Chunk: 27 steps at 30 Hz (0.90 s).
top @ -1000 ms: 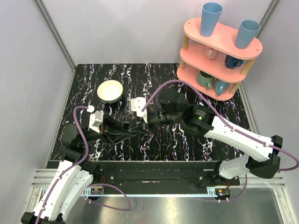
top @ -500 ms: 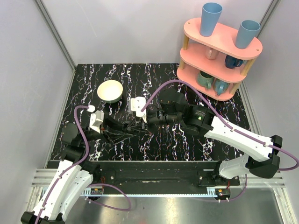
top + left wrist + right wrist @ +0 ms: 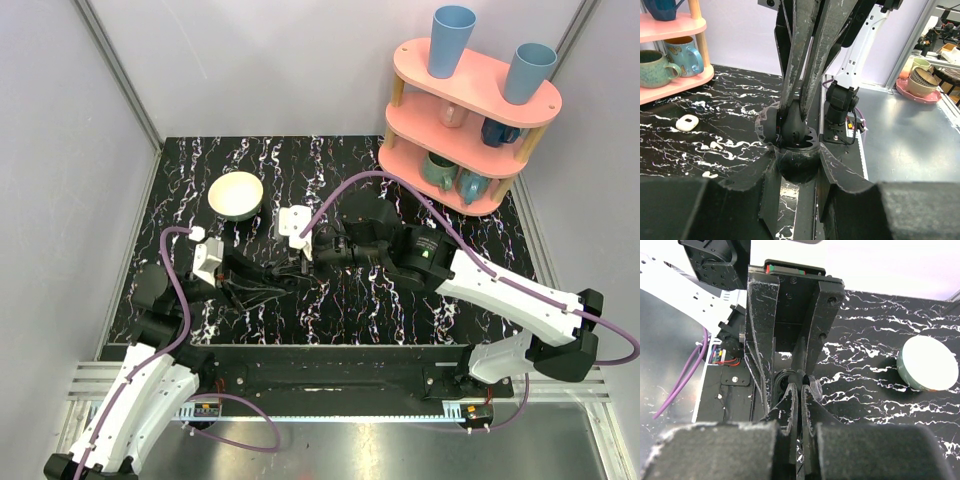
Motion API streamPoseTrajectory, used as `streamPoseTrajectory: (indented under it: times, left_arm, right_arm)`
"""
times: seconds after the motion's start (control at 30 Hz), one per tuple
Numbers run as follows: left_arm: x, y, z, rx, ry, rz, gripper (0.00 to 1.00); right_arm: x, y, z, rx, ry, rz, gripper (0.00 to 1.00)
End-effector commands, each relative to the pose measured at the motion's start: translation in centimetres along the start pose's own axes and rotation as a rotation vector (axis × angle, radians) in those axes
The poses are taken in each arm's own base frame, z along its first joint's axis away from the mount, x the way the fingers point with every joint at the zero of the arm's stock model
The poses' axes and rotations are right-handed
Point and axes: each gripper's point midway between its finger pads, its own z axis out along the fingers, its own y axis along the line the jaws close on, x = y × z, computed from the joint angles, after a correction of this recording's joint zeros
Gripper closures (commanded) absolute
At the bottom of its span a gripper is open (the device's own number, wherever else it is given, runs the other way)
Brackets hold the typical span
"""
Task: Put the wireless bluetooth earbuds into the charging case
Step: Insert the left earbud into the left side groove of the charging case.
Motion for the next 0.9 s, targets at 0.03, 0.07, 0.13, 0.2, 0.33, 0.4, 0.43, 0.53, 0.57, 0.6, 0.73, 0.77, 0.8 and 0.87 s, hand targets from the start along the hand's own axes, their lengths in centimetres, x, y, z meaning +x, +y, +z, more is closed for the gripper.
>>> streamPoseTrajectory:
  times: [0.03,0.07,0.13,0.2,0.33,0.4,0.43,0.53,0.57,0.6,0.73,0.77,0.8,0.87]
  left_arm:
    - [-1.7,-0.1,0.0,-0.030,-0.049,0.093,1.00]
    - [-1.7,-0.1,-0.1,-0.035,-0.053,0.096,1.00]
    - [-1.8,0.1,-0.1,-0.047,-0.060,0.100,1.00]
    - [-1.9,0.1,-0.2,-0.050,-0.063,0.101,1.00]
    - [-2.0,0.1,-0.2,-0.051,-0.064,0.101,1.00]
    - [-1.9,0.2,-0.2,-0.056,-0.065,0.100,1.00]
    - [-1.9,0.1,-0.2,-0.053,-0.065,0.100,1.00]
    - [-2.0,0.1,-0.2,-0.050,-0.066,0.099,1.00]
    - [-2.0,0.0,-0.2,-0.047,-0.066,0.101,1.00]
    - [-2.0,0.0,-0.2,-0.045,-0.067,0.102,1.00]
    - [-2.0,-0.1,-0.2,-0.042,-0.066,0.103,1.00]
    - [-2.0,0.0,-0.2,-0.043,-0.067,0.103,1.00]
    - [-2.0,-0.1,-0.2,-0.041,-0.067,0.105,1.00]
    - [-2.0,-0.1,-0.2,-0.042,-0.066,0.103,1.00]
  right_arm:
    - [-0.2,0.9,0.3,-0.029,-0.016,0.015,1.00]
    - [0.0,0.9,0.4,-0.032,-0.010,0.018,1.00]
    - [0.3,1.2,0.5,-0.040,0.001,0.023,1.00]
    - [0.5,1.3,0.4,-0.042,0.006,0.025,1.00]
    - [0.5,1.7,0.3,-0.059,0.008,0.030,1.00]
    - [0.5,2.0,0.3,-0.069,0.006,0.031,1.00]
    - [0.5,2.2,0.3,-0.080,0.006,0.033,1.00]
    - [0.6,2.5,0.6,-0.100,0.008,0.036,1.00]
    - [0.7,2.6,0.6,-0.103,0.010,0.039,1.00]
    - [0.9,2.6,0.8,-0.106,0.017,0.044,1.00]
    - [1.8,3.0,1.7,-0.116,0.050,0.047,1.00]
    - [1.8,3.1,1.8,-0.114,0.056,0.048,1.00]
    - [2.5,2.9,2.2,-0.101,0.080,0.052,1.00]
    - [2.4,3.0,2.4,-0.098,0.086,0.046,0.96]
